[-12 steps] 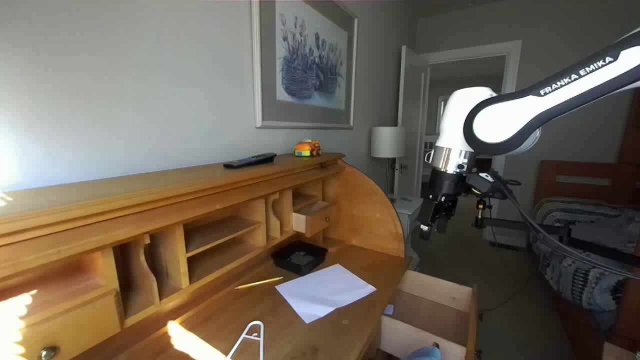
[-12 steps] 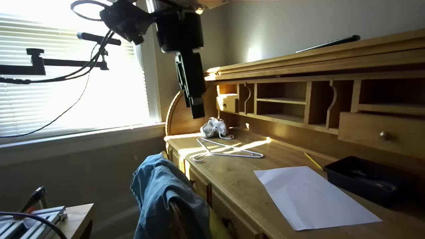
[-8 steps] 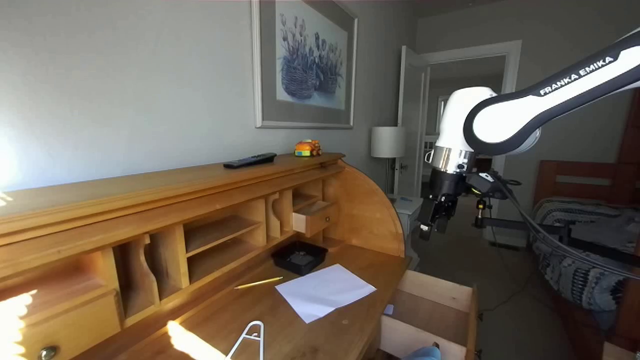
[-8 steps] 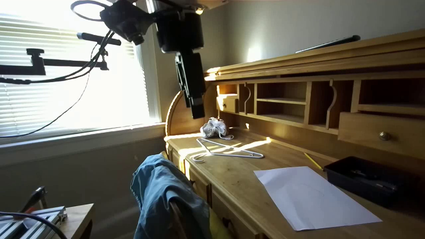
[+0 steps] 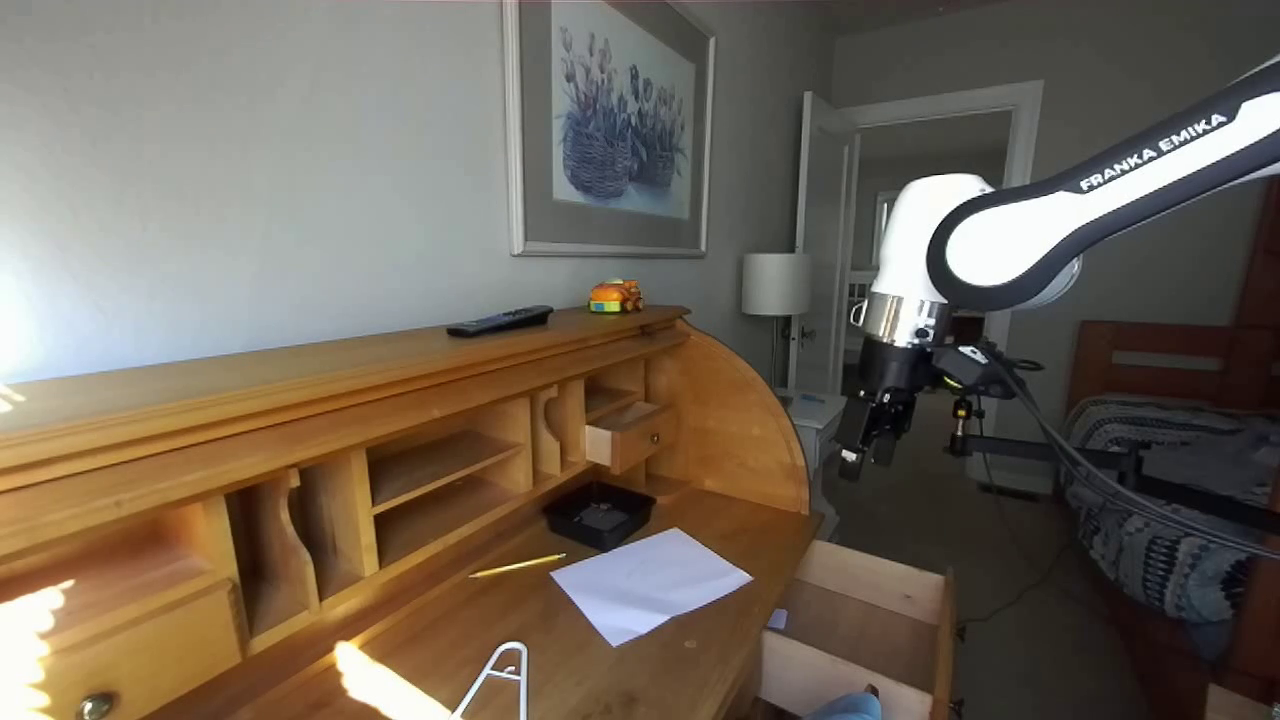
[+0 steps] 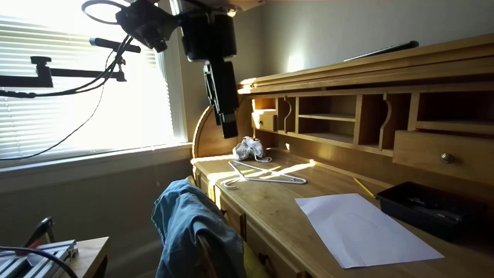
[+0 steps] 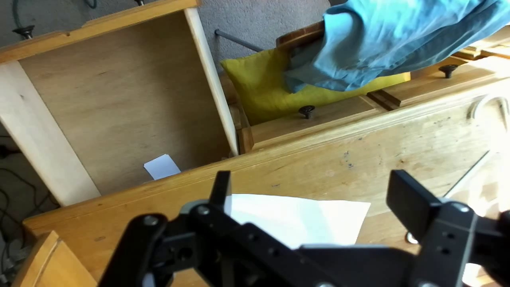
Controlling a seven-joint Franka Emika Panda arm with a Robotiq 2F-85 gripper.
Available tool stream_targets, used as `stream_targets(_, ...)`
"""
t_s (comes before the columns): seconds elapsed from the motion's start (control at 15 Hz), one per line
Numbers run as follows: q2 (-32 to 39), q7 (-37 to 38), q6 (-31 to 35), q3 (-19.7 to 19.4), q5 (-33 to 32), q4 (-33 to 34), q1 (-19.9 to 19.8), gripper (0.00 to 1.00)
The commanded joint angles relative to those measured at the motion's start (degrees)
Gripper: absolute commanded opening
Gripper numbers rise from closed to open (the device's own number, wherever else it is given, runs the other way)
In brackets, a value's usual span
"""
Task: Close the open drawer on the right.
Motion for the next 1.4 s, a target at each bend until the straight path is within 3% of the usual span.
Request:
stream_targets(0.0,-1.0,2.9,-3.2,1.8,-4.1,0.7,-1.9,1.0)
stream_targets(0.4,-2.9,5.2,-6.5,2.4,-10.0,0.2,-4.1,1.0)
stream_targets(0.8,-3.2,8.4,-3.6,2.3,-13.9,-1.4,-7.4,1.0)
stream_targets(1.33,-1.0,22.1,0.9,0.3,-6.4,-3.8,-9.8,1.0)
